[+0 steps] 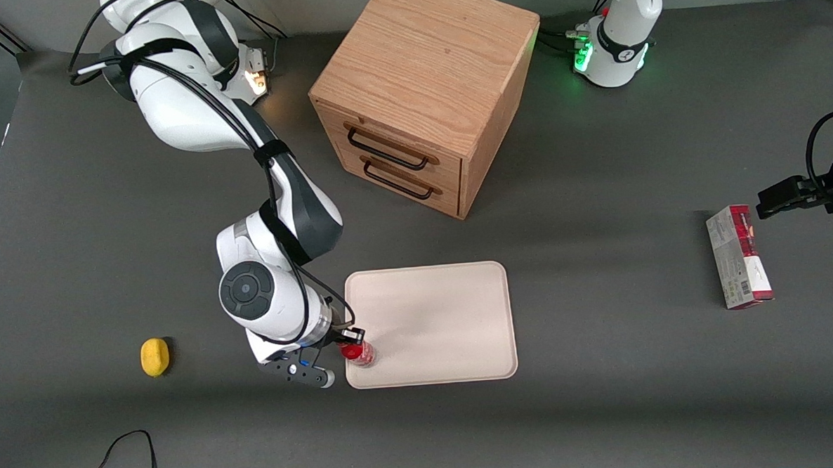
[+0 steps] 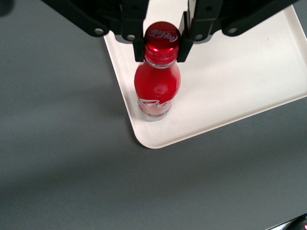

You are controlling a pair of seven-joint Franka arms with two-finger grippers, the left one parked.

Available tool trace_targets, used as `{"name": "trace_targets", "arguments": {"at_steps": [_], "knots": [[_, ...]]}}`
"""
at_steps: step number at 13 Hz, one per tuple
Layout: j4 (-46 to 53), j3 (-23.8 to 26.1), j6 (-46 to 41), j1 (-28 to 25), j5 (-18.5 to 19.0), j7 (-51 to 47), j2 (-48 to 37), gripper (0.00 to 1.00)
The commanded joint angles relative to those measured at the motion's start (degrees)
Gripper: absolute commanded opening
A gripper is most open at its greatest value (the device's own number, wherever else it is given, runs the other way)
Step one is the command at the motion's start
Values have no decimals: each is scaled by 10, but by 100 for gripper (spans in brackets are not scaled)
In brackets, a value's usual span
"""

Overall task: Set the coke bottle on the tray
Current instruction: 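Carry the bottle to the cream tray's edge with the right gripper, then lower the bottle onto the tray and open the right gripper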

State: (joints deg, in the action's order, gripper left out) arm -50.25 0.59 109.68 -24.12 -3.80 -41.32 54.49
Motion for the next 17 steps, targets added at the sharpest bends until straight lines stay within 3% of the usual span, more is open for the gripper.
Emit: {"name": "trace_targets", "arguments": {"at_steps": [1, 2, 12, 15, 17], "knots": [[24, -2, 3, -4, 5, -17, 11, 33], [24, -2, 9, -5, 12, -19, 11, 98], [21, 1, -6, -6, 26, -24, 3, 100], [14, 1, -59, 4, 22, -12, -31, 100], [-21, -2, -142, 24, 13, 51, -79, 100]]}}
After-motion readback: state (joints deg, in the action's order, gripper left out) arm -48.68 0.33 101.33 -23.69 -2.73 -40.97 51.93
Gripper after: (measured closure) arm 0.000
